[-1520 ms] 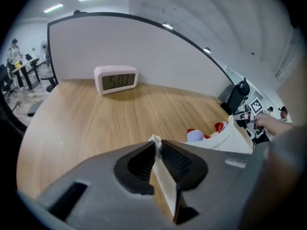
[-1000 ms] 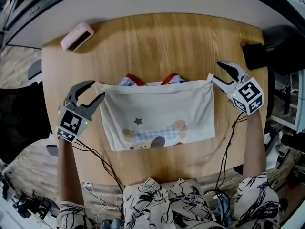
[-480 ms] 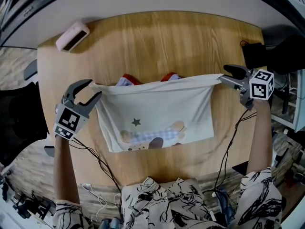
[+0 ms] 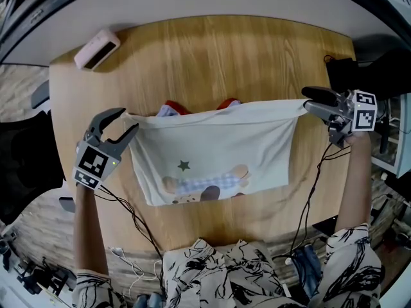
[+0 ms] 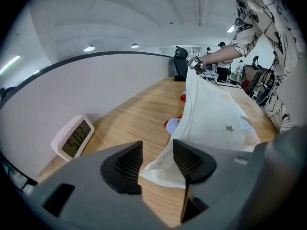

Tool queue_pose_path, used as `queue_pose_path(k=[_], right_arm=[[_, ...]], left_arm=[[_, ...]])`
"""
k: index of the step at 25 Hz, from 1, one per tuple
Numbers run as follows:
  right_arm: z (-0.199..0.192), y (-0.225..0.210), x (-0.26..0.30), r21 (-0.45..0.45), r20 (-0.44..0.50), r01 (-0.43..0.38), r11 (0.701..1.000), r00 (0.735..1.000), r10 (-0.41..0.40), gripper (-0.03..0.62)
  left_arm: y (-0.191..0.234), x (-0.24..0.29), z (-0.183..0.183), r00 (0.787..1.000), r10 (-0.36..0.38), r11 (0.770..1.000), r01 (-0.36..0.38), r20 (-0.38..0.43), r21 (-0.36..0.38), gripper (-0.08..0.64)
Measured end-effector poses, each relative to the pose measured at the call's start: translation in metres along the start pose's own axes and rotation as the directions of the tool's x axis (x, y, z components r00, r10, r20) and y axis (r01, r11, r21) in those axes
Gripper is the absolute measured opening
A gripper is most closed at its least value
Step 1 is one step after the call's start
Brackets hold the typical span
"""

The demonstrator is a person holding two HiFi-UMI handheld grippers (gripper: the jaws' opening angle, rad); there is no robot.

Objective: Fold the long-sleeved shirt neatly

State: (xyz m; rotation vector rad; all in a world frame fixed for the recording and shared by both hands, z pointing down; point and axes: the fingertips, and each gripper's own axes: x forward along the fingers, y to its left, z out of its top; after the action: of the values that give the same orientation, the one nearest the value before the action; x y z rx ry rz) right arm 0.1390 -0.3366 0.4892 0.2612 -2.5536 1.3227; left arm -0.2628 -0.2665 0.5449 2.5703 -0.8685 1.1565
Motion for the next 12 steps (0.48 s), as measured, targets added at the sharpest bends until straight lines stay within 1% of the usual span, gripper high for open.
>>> queue_pose_path(k=[2, 3, 4, 5, 7, 8, 9, 10, 11, 12], right_arm=[[0.005, 0.019, 0.003, 0.054, 0.049, -0.133, 0.99, 0.99, 0.13, 0.251], [0.008, 0.026, 0.004, 0.056, 0.068, -0.172, 0.984, 0.983, 0.168, 0.277], [0.01, 0.029, 0.005, 0.036, 0.078, -0.174, 0.984, 0.982, 0.17, 0.32], [0.011, 0.028, 0.006, 0.004, 0.074, -0.147, 0.989, 0.986, 0.147, 0.33], [0.006, 0.023, 0.011, -0.077, 0.013, -0.062, 0.995, 0.998, 0.063, 0.33], [0.0, 0.018, 0.015, -0.13, -0.04, -0.011, 0.991, 0.999, 0.005, 0.33], [-0.007, 0.011, 0.02, -0.197, -0.099, 0.044, 0.979, 0.993, -0.065, 0.33], [-0.014, 0.003, 0.024, -0.279, -0.156, 0.097, 0.955, 0.977, -0.145, 0.33], [-0.02, -0.005, 0.028, -0.372, -0.204, 0.137, 0.918, 0.953, -0.225, 0.33], [-0.026, -0.011, 0.033, -0.468, -0.238, 0.158, 0.869, 0.925, -0.296, 0.33]], left_arm=[[0.0, 0.0, 0.001, 1.0, -0.001, 1.0, 0.001, 0.009, -0.013, 0.207], [0.0, 0.0, 0.001, 1.0, 0.003, 1.0, -0.003, 0.009, -0.013, 0.207], [0.001, 0.0, 0.001, 1.0, 0.008, 1.0, -0.008, 0.01, -0.012, 0.206], [0.001, 0.001, 0.001, 1.0, 0.01, 1.0, -0.01, 0.011, -0.011, 0.206], [0.0, 0.001, 0.001, 1.0, 0.01, 1.0, -0.01, 0.007, -0.004, 0.204], [0.0, 0.001, 0.001, 1.0, 0.01, 1.0, -0.01, 0.001, 0.002, 0.202], [0.0, 0.0, -0.001, 1.0, 0.011, 1.0, -0.011, -0.005, 0.009, 0.202], [-0.001, 0.0, -0.002, 1.0, 0.009, 1.0, -0.009, -0.011, 0.018, 0.202], [-0.002, 0.001, -0.003, 1.0, 0.006, 1.0, -0.006, -0.017, 0.03, 0.201], [-0.003, 0.002, -0.004, 1.0, 0.001, 0.999, 0.001, -0.025, 0.049, 0.201]])
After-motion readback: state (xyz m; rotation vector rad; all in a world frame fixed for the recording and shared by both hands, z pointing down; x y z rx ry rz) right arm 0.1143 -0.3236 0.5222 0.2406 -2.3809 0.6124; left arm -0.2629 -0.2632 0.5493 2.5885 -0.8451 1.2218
